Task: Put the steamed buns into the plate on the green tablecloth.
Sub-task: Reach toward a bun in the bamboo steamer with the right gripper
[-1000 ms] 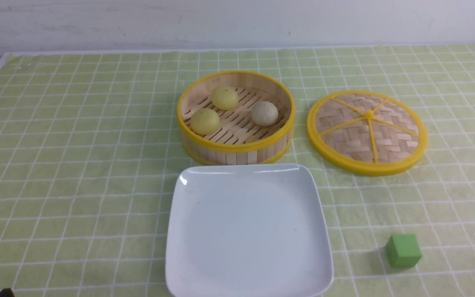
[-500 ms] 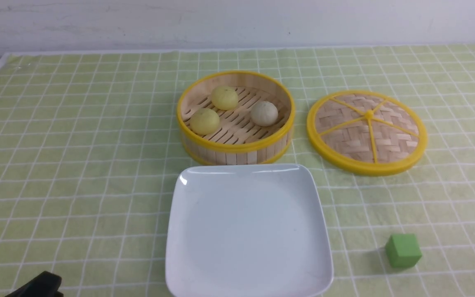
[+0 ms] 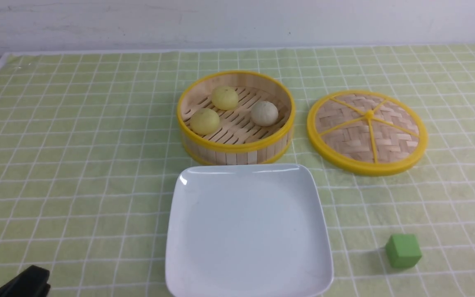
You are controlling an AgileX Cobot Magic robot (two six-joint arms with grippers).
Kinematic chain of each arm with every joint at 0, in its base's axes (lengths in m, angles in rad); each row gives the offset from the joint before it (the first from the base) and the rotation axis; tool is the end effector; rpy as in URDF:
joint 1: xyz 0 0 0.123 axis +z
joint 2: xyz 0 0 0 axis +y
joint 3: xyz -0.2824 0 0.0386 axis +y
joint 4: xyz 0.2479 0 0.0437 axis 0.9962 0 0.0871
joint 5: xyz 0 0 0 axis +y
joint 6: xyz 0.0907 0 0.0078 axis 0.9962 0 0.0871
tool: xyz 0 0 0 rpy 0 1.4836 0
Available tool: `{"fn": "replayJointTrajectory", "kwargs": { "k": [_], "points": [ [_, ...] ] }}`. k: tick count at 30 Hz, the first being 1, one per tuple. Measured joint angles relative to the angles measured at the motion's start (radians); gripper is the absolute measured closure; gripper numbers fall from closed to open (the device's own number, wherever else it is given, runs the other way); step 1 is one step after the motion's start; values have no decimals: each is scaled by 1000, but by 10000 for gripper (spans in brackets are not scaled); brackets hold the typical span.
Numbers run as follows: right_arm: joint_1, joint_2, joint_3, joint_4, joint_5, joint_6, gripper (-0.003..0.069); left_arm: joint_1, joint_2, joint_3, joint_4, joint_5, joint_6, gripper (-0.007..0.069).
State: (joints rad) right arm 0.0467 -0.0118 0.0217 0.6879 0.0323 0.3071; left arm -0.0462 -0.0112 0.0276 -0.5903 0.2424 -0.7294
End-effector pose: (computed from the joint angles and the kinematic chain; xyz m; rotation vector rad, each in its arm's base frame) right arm 0.0562 0.0046 0.2042 0.7056 1.4128 0.8419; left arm 0.0546 -0.0148 0.1861 -0.9910 1.5420 -1.0990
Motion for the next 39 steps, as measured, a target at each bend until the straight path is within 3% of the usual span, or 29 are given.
{"fn": "replayJointTrajectory", "kwargs": {
  "k": [3,6,9,14,17,22,26,31,39],
  "points": [
    [0,0,-76,-37,3,-62,456,0,0,-61,20,18,50,447],
    [0,42,-232,-108,32,-201,554,0,19,-228,107,109,163,531],
    [0,193,-441,-197,271,-358,664,0,173,-397,246,299,221,614],
    [0,521,-571,-258,772,-333,659,0,517,-535,388,677,249,622],
    [1,687,-579,-254,895,-338,655,0,637,-553,406,732,298,622],
    [57,1004,-640,-114,936,-514,615,0,844,-576,354,704,455,622],
    [213,1289,-787,-36,936,-589,496,0,935,-579,251,623,561,617],
    [348,1543,-1057,-135,897,-553,411,0,951,-580,195,585,620,597],
    [389,1890,-1544,-305,958,-406,306,0,951,-580,192,557,669,534]
  ]
}}
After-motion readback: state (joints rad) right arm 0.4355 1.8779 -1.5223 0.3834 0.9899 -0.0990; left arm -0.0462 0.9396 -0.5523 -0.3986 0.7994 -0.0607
